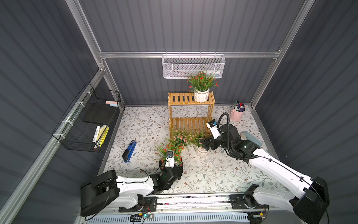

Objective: Place the baby's breath potted plants on the rack by color
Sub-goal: Pick up the baby's breath potted plant from the center of the board, then place the baby's breath potted plant on the rack.

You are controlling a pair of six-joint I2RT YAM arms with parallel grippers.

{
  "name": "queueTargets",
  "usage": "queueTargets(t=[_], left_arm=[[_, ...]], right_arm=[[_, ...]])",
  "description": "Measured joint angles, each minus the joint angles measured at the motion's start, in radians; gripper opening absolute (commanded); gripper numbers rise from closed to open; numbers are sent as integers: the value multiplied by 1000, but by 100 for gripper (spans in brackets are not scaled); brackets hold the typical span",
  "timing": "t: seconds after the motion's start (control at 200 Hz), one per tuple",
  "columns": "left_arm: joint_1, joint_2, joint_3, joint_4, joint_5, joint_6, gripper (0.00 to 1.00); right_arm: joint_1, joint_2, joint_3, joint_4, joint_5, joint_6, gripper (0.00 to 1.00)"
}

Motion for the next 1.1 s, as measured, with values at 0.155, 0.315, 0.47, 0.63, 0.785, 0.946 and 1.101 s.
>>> queueTargets(t=[0.155,0.315,0.47,0.63,0.785,0.946,1.101], left_arm=[[7,-66,55,-140,-9,-28,69],[22,-131,145,-305,-8,-57,70],[49,-176,253,-453,-1,-69,69],[85,-180,336,-549,16,-67,69],[150,-180,385,-600,68,-43,69],[211,-170,457,-628,138,11,69],[263,-125,546,-635,207,68,69]], right_arm=[[0,0,0,0,8,-6,99],[0,0,0,-1,35,-8,99],[0,2,0,-1,61,-6,99],[-2,10,1,-1,64,-5,99],[-2,10,10,-1,63,-5,99],[-2,9,18,-1,64,-5,99],[-2,9,20,-1,64,-5,99]])
